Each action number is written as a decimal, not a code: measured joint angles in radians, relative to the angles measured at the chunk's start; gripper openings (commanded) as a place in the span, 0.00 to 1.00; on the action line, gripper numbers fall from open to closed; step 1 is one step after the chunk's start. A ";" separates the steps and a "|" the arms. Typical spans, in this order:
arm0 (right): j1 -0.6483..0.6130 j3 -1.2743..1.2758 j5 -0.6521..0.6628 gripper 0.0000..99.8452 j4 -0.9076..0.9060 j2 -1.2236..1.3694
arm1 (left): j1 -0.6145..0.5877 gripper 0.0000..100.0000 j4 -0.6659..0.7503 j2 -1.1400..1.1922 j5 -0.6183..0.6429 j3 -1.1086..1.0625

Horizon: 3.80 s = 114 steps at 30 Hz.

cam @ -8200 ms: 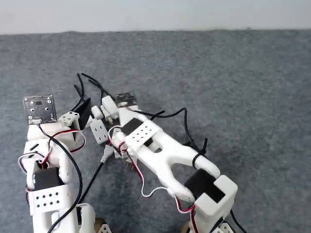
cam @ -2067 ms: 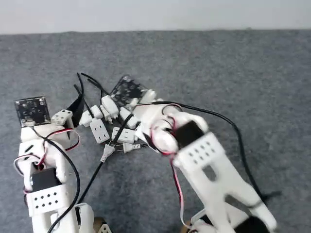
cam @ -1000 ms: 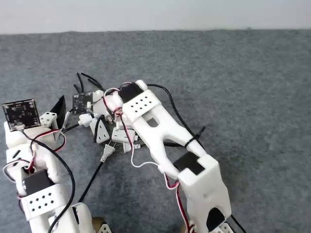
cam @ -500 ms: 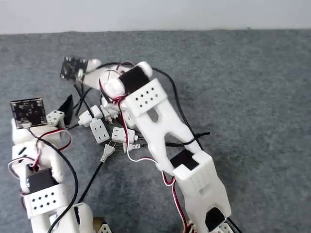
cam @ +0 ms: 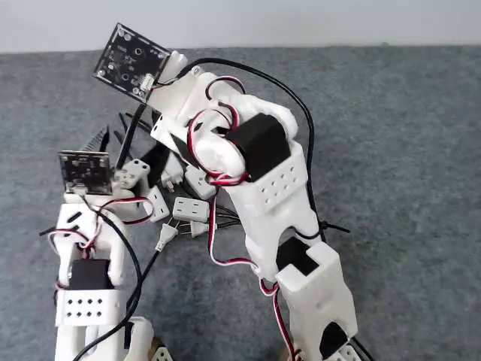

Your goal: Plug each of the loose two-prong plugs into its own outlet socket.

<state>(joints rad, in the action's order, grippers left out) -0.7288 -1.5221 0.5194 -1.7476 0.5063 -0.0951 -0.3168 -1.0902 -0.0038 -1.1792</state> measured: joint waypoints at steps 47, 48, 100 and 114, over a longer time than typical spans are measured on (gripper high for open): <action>-0.034 -0.002 -0.057 0.01 -0.009 0.000 | -0.031 0.36 0.044 0.000 0.044 0.069; -0.032 0.000 -0.055 0.01 -0.009 0.000 | -0.034 0.36 0.044 0.000 0.044 0.069; -0.037 0.620 0.856 0.01 -0.003 0.023 | -0.427 0.36 -0.091 0.000 -0.104 -0.100; -0.028 0.512 0.809 0.01 0.110 0.206 | -0.427 0.36 -0.324 0.000 -0.104 0.051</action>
<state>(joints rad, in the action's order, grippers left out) -0.7564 -1.0096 1.3280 -1.6372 0.7119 -0.5217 -0.6406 -1.0902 -0.1082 -1.1285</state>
